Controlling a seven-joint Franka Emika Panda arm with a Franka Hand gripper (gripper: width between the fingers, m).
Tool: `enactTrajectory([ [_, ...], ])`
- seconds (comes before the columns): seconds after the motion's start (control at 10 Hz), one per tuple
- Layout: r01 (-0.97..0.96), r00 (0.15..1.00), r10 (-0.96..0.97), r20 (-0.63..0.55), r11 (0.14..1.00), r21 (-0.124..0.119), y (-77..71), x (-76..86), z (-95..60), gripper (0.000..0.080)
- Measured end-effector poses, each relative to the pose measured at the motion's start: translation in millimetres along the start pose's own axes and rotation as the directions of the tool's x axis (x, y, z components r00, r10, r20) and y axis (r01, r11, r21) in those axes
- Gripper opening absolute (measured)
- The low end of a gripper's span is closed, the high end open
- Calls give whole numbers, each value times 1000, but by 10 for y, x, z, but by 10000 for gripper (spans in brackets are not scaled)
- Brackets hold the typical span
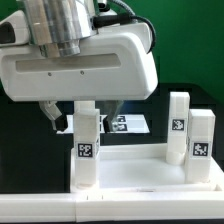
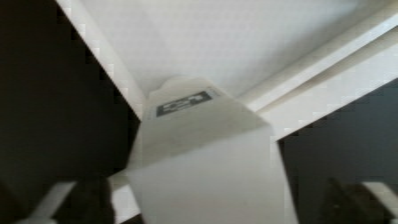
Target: Assemble desk
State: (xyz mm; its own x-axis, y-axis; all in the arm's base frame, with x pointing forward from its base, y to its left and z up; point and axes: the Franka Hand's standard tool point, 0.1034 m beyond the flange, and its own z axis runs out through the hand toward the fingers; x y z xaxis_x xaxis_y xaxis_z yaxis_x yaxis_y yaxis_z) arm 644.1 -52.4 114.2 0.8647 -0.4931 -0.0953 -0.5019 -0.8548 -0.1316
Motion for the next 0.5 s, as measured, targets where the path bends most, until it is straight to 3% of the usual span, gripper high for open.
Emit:
enactTrajectory([
  [0.1, -83, 997, 83, 0, 997, -1, 0, -1, 2, 373],
  [0.2, -128, 992, 127, -2, 992, -7, 31, 6, -1, 373],
  [0.3, -216, 976, 216, -3, 976, -7, 43, 10, -2, 294],
  [0.5, -403, 915, 403, -14, 915, -7, 47, 10, 4, 291],
])
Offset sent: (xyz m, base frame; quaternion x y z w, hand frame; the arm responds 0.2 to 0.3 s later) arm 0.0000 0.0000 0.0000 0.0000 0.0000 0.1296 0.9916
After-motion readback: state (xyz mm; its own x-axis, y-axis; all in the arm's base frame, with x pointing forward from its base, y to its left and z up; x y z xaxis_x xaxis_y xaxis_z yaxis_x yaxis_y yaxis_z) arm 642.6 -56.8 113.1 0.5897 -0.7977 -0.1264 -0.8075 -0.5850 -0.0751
